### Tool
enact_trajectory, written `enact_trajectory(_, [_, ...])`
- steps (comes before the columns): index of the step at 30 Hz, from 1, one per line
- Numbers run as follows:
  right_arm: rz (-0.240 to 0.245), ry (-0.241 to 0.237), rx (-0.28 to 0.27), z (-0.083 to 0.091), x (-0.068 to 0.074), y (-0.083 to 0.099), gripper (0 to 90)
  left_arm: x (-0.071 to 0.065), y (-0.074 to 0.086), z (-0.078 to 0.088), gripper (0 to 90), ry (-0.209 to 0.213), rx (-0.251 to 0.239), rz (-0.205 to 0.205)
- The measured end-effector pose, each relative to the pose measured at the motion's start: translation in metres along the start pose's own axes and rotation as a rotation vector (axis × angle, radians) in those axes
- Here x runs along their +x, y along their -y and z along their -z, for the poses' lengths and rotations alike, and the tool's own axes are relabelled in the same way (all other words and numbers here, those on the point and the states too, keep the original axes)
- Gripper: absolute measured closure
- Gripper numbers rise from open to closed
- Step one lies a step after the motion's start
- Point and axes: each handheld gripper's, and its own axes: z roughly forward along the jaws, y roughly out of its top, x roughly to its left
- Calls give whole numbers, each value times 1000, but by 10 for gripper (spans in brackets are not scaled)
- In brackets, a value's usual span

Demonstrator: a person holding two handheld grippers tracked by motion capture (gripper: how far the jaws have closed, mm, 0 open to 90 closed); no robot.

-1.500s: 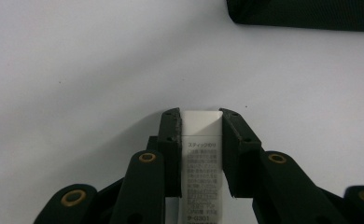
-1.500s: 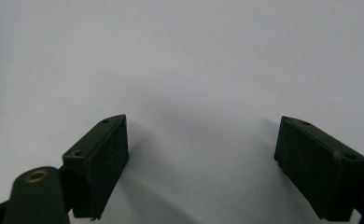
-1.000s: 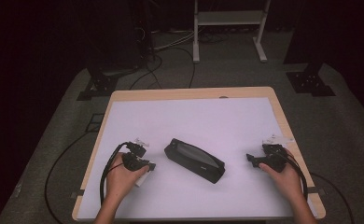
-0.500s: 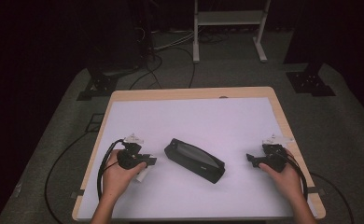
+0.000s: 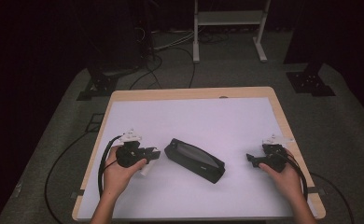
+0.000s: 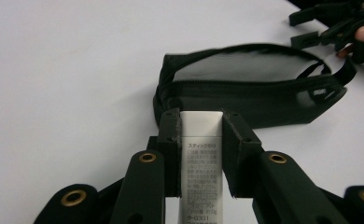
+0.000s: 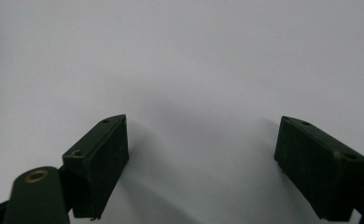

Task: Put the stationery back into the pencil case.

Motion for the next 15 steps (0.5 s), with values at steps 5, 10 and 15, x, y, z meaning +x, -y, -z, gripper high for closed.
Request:
enact_trajectory(5, [0,0,0,0,0,0,163,-1,-4,1,709,28,-42,-12])
enact_trajectory(10, [-1,0,1,0,0,0,163,-1,-8,4,709,60,-88,-34])
enact_trajectory(15, [-1,0,1,0,0,0,163,-1,-10,5,709,80,-124,-48])
